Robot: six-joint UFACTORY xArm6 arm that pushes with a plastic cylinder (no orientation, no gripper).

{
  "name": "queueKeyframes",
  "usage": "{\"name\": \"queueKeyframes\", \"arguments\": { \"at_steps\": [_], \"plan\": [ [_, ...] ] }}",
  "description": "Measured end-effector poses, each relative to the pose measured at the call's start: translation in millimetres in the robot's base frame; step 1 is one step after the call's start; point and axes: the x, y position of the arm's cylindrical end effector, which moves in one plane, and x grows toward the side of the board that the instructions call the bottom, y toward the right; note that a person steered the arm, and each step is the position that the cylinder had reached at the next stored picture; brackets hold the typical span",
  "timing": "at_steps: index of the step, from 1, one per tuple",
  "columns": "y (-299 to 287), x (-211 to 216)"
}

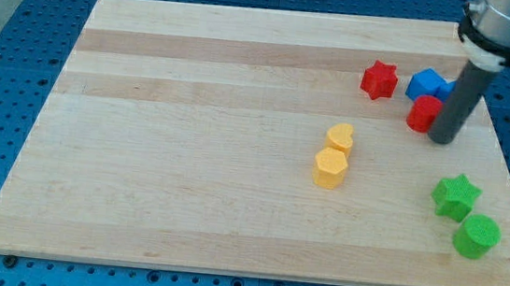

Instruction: Push the green blocks slightly to the down

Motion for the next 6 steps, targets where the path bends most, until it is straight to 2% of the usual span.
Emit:
{"name": "queueKeyframes", "arguments": {
  "at_steps": [3,6],
  "plan": [
    [-32.3,-73.8],
    [-79.8,-118.7]
  ]
}}
